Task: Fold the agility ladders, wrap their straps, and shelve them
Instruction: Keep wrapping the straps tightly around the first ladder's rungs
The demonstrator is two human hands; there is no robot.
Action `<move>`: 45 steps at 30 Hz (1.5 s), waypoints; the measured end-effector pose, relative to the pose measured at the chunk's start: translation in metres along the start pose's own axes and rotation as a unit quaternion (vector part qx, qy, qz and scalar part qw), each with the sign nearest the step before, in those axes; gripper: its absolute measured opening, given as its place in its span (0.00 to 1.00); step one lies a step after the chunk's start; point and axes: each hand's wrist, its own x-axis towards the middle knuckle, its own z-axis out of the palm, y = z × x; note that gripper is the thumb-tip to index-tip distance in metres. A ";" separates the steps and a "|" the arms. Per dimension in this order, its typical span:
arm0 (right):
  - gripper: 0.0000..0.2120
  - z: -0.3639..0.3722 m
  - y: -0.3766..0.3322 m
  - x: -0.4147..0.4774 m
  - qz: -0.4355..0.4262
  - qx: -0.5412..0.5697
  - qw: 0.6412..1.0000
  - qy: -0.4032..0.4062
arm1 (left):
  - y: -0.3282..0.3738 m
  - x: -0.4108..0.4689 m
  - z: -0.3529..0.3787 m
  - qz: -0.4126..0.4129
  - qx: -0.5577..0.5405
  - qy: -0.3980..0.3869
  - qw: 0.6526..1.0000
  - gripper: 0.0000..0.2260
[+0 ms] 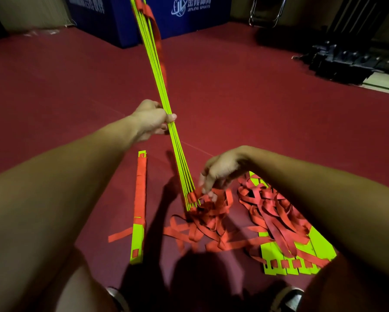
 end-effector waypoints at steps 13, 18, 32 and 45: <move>0.06 -0.070 -0.048 -0.067 -0.277 0.341 0.824 0.356 | -0.021 -0.013 0.014 0.042 0.223 -0.172 0.959 0.19; 0.09 -0.087 -0.052 -0.095 -0.344 0.388 0.703 0.487 | -0.026 -0.018 0.016 0.025 0.235 -0.207 0.949 0.25; 0.16 -0.101 -0.030 -0.091 -0.208 0.101 0.616 0.753 | -0.030 -0.032 0.033 0.031 0.213 -0.259 0.942 0.15; 0.17 -0.093 -0.042 -0.064 -0.229 0.195 0.717 0.629 | 0.003 -0.027 0.053 0.112 0.046 -0.126 0.985 0.15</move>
